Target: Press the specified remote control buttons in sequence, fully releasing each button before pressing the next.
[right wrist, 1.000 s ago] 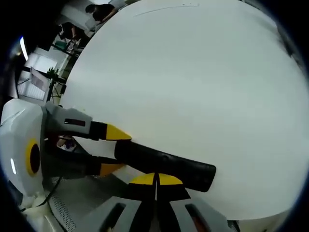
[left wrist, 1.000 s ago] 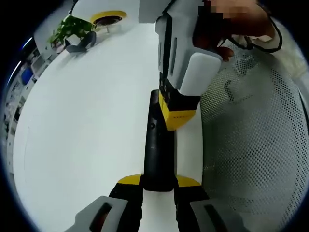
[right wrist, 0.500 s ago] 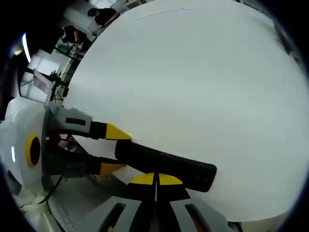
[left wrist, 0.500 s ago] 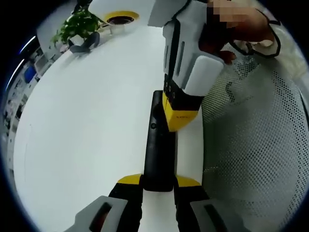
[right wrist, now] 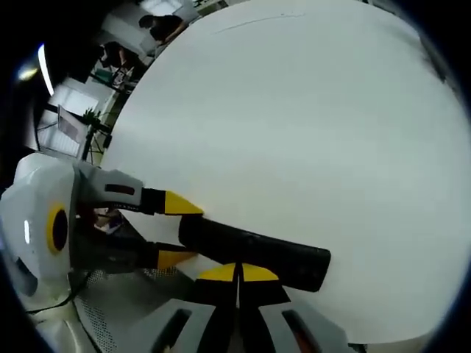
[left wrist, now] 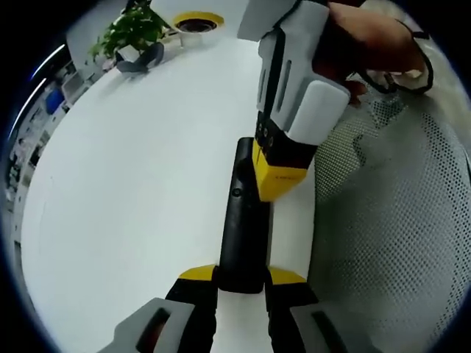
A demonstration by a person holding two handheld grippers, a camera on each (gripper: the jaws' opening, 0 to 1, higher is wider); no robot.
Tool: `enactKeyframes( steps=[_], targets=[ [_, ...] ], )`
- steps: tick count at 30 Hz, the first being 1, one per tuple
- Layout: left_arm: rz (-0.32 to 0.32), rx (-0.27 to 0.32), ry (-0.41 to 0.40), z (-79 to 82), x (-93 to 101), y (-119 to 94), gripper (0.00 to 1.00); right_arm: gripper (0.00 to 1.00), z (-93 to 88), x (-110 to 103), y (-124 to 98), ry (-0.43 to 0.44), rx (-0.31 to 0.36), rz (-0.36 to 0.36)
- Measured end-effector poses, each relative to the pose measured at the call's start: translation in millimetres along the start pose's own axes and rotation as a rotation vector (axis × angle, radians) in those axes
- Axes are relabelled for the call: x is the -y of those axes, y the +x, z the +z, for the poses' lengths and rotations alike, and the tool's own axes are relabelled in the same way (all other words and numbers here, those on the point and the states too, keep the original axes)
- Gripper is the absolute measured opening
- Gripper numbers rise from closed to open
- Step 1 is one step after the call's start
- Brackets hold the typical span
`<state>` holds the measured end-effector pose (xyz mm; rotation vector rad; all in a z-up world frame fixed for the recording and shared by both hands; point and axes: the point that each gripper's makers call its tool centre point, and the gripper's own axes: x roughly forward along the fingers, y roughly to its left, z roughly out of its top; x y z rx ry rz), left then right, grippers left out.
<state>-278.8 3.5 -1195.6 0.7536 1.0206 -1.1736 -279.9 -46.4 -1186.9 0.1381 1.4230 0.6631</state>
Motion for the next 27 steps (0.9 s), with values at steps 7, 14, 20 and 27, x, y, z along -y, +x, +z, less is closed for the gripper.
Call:
enactKeyframes(
  steps=[7, 14, 20, 27],
  targets=[
    [0.029, -0.023, -0.052, 0.6, -0.3, 1.1, 0.23, 0.00, 13.8, -9.2, -1.5, 0.000, 0.039, 0.061],
    [0.036, -0.040, -0.101, -0.2, -0.9, 0.9, 0.23, 0.00, 17.1, -4.8, 1.9, -0.050, 0.024, 0.038],
    [0.053, -0.029, -0.117, -1.3, 1.5, 1.3, 0.23, 0.00, 15.2, -8.9, 6.2, -0.044, 0.016, 0.070],
    [0.035, -0.025, -0.122, -1.5, 0.8, 2.1, 0.23, 0.00, 19.0, -9.6, 9.1, -0.090, -0.001, 0.073]
  ],
)
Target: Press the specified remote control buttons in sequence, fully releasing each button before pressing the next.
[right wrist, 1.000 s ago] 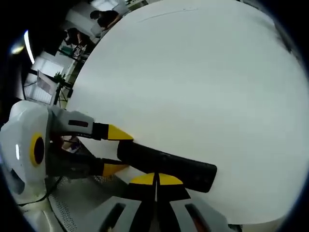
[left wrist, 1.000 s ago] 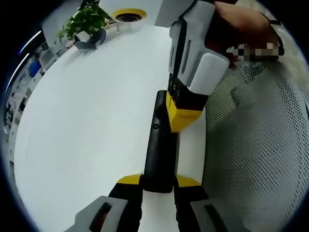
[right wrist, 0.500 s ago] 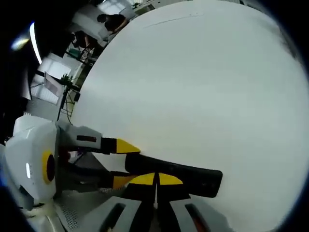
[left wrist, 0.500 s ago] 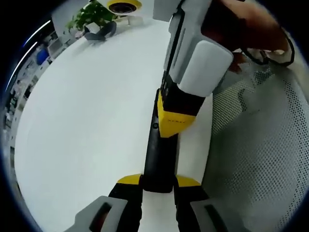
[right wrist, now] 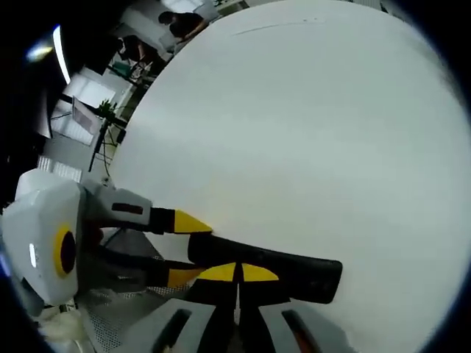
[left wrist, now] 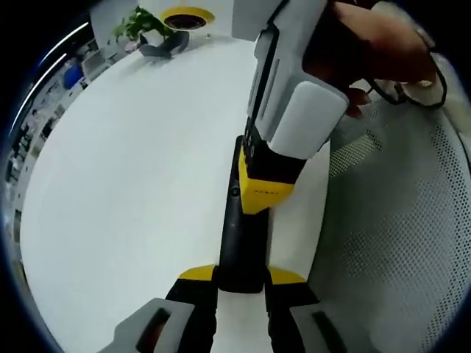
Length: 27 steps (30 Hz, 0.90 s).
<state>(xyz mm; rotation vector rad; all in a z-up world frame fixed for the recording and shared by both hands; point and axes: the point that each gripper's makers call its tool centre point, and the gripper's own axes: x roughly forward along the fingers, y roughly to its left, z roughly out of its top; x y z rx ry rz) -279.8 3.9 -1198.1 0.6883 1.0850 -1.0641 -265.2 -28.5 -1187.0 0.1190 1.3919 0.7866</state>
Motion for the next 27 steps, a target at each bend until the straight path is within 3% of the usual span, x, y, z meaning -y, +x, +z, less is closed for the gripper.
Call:
enactKeyframes(
  steps=[9, 15, 20, 23, 27],
  targets=[
    [-0.034, -0.002, 0.034, 0.0, -0.1, -0.4, 0.22, 0.00, 1.1, 2.4, 0.7, 0.024, -0.008, 0.021],
    [-0.038, -0.009, 0.042, 0.3, -0.5, -0.7, 0.22, 0.00, 2.0, 4.2, -0.2, 0.083, 0.010, 0.063],
    [-0.031, -0.019, 0.048, 0.4, -1.1, -0.5, 0.22, 0.00, 5.7, -1.5, 0.2, 0.026, 0.055, 0.045],
    [-0.029, -0.019, 0.049, -0.1, -1.6, -0.6, 0.22, 0.00, 7.8, -11.0, 3.6, 0.027, 0.050, 0.087],
    [-0.027, -0.011, 0.044, -0.3, -2.2, -1.2, 0.22, 0.00, 4.2, -9.6, 8.9, -0.011, 0.020, 0.052]
  ],
)
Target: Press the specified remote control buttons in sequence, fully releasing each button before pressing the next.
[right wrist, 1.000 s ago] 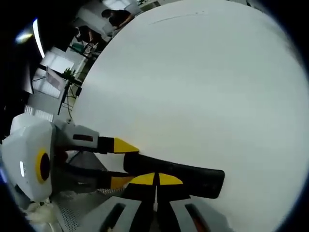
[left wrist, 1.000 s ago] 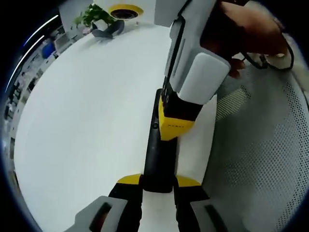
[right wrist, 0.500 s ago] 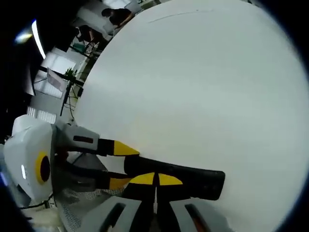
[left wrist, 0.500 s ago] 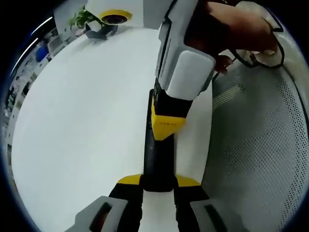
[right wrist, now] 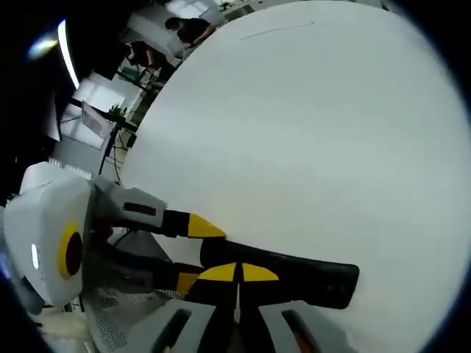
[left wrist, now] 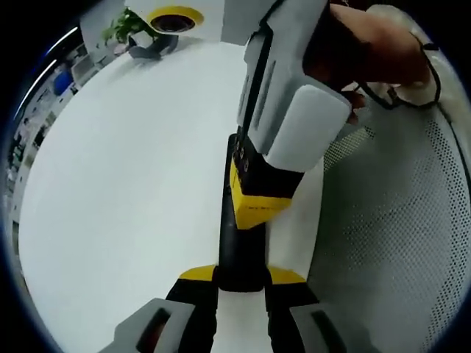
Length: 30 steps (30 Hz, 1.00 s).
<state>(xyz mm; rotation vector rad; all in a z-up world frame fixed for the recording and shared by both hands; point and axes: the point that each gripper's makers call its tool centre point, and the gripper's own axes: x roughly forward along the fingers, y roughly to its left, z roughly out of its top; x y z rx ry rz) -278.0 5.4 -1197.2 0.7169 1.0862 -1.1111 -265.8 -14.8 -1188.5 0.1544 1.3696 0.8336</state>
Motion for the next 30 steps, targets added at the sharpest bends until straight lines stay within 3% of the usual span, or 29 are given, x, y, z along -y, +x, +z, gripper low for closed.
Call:
enactKeyframes(
  steps=[30],
  targets=[
    [0.006, 0.007, 0.014, 0.8, -0.1, -0.2, 0.22, 0.00, 2.5, 2.6, -1.8, 0.053, 0.033, 0.025]
  ],
)
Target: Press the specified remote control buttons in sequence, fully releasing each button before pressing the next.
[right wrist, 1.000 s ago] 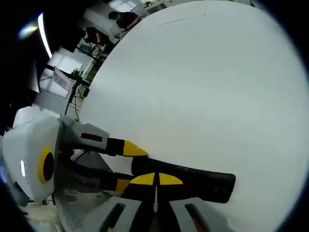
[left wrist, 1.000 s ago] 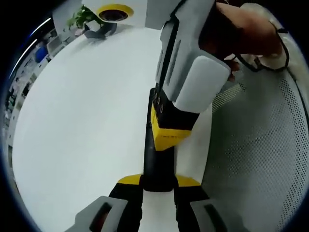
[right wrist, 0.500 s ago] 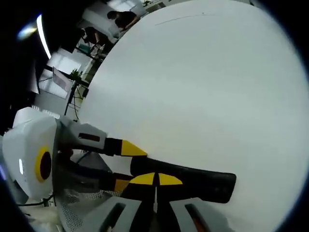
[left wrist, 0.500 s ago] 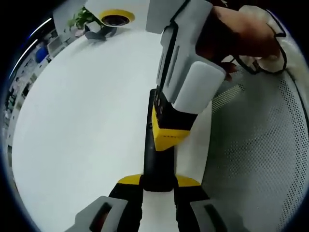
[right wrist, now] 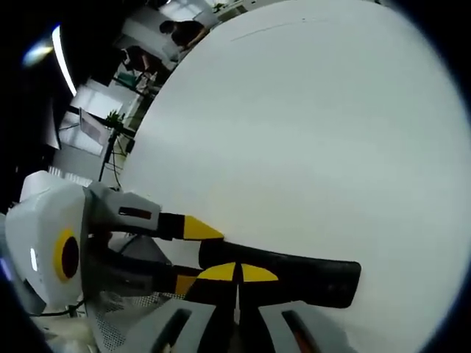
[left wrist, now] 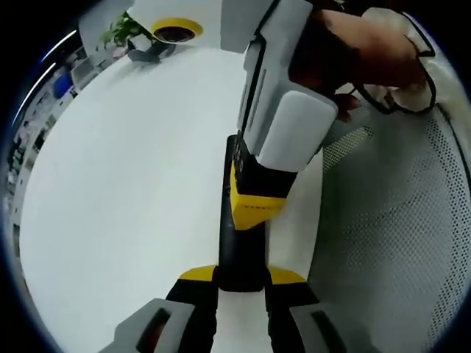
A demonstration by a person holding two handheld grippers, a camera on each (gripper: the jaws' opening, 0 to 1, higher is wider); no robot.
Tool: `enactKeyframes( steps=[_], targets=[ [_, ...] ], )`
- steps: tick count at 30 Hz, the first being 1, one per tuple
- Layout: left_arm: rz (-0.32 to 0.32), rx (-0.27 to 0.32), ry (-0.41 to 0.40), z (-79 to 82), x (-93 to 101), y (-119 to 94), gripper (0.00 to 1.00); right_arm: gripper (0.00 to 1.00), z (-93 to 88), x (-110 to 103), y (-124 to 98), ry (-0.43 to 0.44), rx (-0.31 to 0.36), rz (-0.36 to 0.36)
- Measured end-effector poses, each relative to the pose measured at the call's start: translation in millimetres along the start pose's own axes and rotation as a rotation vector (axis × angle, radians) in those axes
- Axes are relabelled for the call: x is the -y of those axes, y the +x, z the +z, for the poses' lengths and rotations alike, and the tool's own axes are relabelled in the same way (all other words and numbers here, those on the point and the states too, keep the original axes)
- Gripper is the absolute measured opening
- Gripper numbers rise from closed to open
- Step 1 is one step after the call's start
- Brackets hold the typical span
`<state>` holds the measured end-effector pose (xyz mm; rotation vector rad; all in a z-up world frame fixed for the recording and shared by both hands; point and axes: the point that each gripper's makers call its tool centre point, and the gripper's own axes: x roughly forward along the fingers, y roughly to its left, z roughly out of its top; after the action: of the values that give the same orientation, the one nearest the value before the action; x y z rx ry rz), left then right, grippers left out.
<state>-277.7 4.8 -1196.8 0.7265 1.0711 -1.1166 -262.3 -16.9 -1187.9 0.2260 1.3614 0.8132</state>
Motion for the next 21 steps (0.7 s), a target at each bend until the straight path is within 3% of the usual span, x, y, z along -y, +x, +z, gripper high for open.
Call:
enactKeyframes(
  steps=[9, 14, 17, 21],
  targets=[
    [0.013, -0.018, 0.014, -0.4, 0.1, 0.1, 0.22, 0.00, -2.2, -4.3, -1.9, -0.045, 0.016, -0.038],
    [0.029, 0.010, 0.020, -1.0, 0.3, -0.4, 0.22, 0.00, 5.9, -0.4, -13.6, -0.087, 0.102, -0.084],
    [0.033, 0.044, 0.010, -1.1, -0.4, -1.4, 0.22, 0.00, 21.6, -6.3, -26.5, -0.109, 0.200, -0.064],
    [0.022, 0.057, 0.003, 0.0, -1.1, -1.6, 0.22, 0.00, 39.1, -10.6, -54.2, -0.197, 0.308, -0.115]
  ],
)
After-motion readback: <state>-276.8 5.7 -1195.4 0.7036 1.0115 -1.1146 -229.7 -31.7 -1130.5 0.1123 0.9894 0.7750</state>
